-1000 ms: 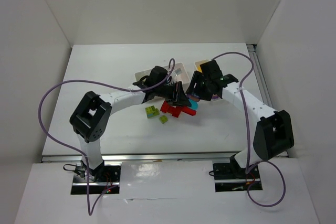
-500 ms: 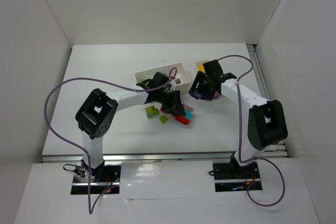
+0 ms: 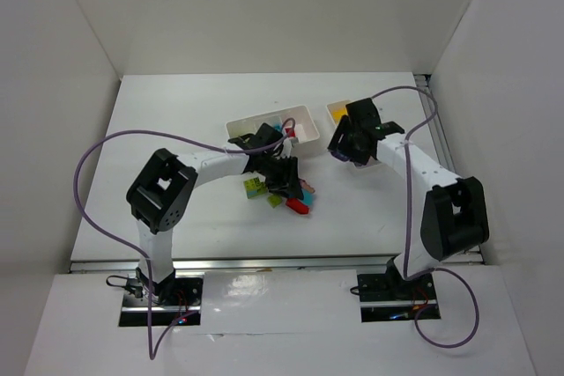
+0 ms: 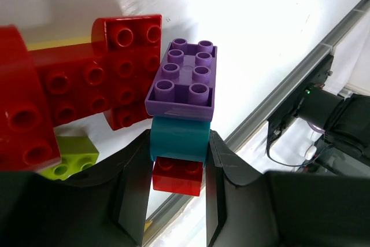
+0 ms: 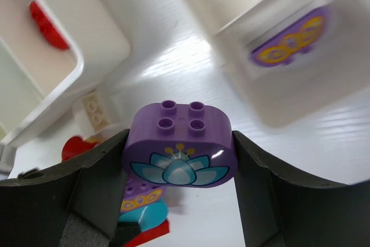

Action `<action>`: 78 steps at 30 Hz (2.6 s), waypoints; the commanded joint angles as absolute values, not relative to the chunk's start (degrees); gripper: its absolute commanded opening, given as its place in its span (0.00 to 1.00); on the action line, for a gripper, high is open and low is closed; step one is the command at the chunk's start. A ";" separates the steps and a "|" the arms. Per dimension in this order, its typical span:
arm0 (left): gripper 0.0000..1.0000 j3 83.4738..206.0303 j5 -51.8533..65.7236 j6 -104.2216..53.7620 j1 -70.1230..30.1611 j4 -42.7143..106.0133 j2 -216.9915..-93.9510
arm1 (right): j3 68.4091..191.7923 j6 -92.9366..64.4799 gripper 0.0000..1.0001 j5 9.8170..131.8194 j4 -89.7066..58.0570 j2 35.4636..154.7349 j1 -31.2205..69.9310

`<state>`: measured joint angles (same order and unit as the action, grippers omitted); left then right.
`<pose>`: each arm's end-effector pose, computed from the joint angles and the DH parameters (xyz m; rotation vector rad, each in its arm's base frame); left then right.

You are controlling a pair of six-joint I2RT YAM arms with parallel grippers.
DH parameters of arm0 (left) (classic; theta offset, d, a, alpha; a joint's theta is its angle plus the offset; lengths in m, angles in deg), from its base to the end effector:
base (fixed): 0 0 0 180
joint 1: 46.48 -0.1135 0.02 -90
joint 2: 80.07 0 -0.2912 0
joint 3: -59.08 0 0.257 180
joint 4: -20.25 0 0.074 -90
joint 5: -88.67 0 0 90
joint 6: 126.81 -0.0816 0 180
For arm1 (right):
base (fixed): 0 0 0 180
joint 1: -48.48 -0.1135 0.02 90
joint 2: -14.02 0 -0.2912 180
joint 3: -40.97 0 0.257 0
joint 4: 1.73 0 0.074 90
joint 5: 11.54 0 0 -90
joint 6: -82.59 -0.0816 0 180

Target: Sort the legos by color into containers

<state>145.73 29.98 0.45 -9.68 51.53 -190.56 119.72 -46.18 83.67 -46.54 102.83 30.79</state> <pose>0.3263 -0.2970 0.1645 0.2315 2.7562 -1.1377 0.3417 0.1012 0.2328 0.5017 2.4961 0.2791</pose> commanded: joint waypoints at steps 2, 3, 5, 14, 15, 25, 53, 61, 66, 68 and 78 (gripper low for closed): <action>0.00 149.31 29.00 -1.83 -9.57 53.70 -187.99 | 122.76 -43.20 0.50 94.36 -51.26 100.15 34.24; 0.00 150.01 28.39 -1.83 -9.57 54.31 -187.99 | 122.76 -43.19 0.50 94.89 -51.26 100.15 34.24; 0.00 150.54 27.77 -2.44 -9.57 54.32 -187.99 | 123.28 -41.61 0.50 96.12 -51.26 100.67 35.64; 0.00 151.68 27.24 -2.97 -9.57 55.37 -188.52 | 123.28 -39.49 0.69 99.20 -49.16 104.54 36.79; 0.00 151.68 27.24 -2.97 -9.57 55.37 -188.52 | 123.28 -38.80 0.75 99.20 -48.63 104.55 36.79; 0.00 153.27 27.24 -2.97 -9.57 55.90 -189.05 | 124.43 -37.74 0.80 101.48 -48.45 104.73 37.32; 0.00 153.79 26.71 -4.03 -9.57 55.90 -188.52 | 127.78 -36.68 0.36 96.30 -43.09 113.16 40.13; 0.00 158.09 27.32 -6.31 -9.57 58.18 -188.52 | 126.09 -37.91 0.36 90.51 -43.09 109.57 40.13; 0.00 160.73 40.37 -13.23 -9.57 58.19 -189.66 | 123.47 -32.57 0.50 79.27 -38.26 100.87 40.13; 0.00 162.40 44.71 -15.18 -10.09 59.85 -190.27 | 122.23 -29.75 0.64 71.22 -37.55 96.91 40.13; 0.00 173.21 70.39 -39.69 -15.71 83.21 -197.93 | 120.13 -16.39 0.95 30.18 -41.51 92.32 45.93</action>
